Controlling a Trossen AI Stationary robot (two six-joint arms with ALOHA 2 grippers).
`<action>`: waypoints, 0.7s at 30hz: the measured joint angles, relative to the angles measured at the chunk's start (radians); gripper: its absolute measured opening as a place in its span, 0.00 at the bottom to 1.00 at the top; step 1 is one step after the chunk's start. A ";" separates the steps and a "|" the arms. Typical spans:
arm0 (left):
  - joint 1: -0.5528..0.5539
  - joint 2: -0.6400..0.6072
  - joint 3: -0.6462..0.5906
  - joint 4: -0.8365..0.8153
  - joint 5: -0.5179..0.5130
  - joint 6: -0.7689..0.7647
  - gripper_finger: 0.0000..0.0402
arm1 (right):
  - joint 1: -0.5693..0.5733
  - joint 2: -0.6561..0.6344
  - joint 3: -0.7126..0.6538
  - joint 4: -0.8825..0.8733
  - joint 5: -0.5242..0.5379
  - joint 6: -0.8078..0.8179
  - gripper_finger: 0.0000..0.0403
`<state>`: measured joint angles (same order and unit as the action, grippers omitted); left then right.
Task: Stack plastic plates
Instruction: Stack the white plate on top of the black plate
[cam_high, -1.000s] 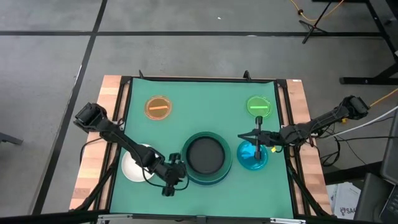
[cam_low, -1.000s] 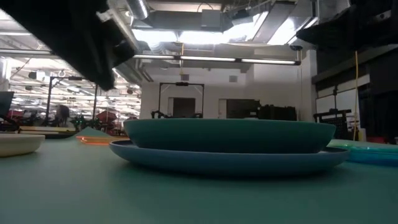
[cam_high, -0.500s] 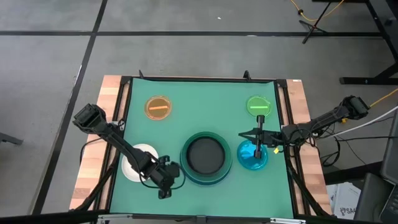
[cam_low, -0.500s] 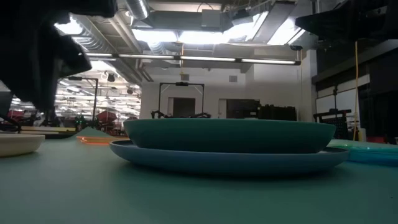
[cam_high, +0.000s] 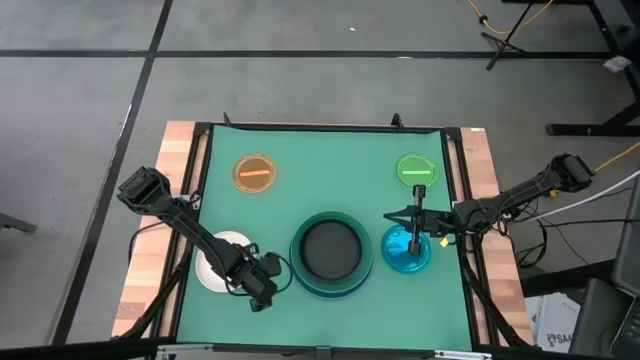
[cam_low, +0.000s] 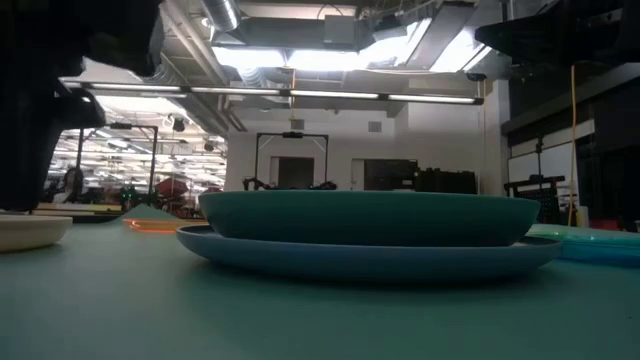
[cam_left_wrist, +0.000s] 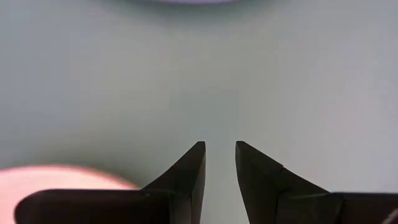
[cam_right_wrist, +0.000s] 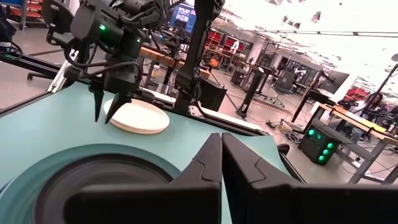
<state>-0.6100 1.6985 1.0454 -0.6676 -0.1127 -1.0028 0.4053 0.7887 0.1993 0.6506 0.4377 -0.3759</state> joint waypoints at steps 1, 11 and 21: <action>0.001 0.000 0.000 -0.013 0.000 -0.013 0.20 | 0.000 0.000 0.000 0.000 0.000 0.000 0.00; 0.001 -0.004 0.000 -0.105 -0.001 -0.083 0.20 | 0.000 0.000 0.000 0.000 0.000 0.000 0.00; 0.001 -0.044 0.000 -0.192 -0.039 -0.179 0.20 | 0.000 0.000 0.000 -0.001 0.000 0.002 0.00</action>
<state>-0.6086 1.6543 1.0454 -0.8596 -0.1514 -1.1814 0.4053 0.7891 0.1993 0.6495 0.4374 -0.3744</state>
